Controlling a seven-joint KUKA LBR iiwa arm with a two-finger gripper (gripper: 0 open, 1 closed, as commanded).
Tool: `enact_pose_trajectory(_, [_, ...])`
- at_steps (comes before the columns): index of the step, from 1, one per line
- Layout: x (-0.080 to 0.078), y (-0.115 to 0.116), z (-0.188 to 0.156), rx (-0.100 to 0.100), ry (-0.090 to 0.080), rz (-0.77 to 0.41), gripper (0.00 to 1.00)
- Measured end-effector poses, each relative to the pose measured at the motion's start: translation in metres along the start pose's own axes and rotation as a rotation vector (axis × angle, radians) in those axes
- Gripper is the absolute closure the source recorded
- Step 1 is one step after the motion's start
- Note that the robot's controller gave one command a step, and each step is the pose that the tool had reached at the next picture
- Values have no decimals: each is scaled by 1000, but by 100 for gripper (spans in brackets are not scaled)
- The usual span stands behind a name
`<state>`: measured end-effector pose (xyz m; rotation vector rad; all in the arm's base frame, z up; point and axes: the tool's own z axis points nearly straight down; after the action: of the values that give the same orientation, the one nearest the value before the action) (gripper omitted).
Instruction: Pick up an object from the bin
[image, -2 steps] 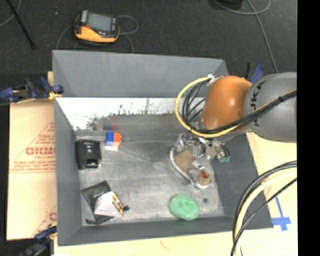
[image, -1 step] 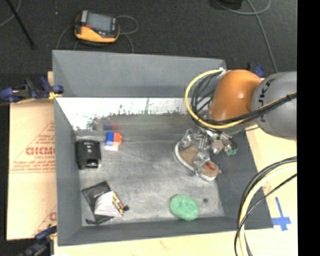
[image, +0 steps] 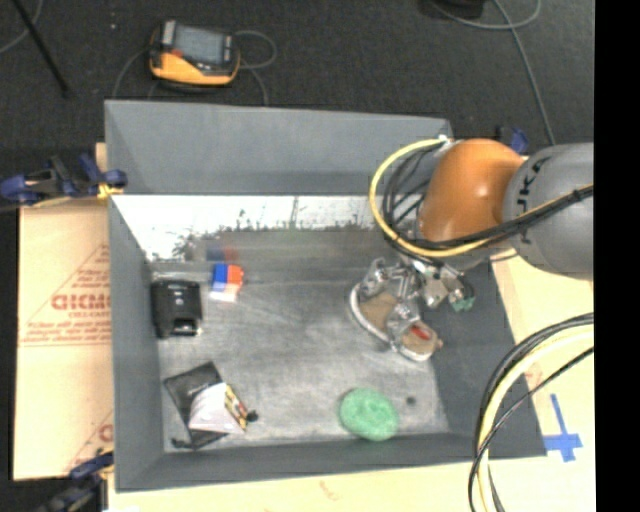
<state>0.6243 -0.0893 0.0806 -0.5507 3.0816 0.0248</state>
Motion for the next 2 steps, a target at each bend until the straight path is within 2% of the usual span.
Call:
enact_pose_trajectory(1, [0, -5, -124, 15, 8, -88, 100])
enact_pose_trajectory(2, [0, -5, -124, 14, 9, -86, 0])
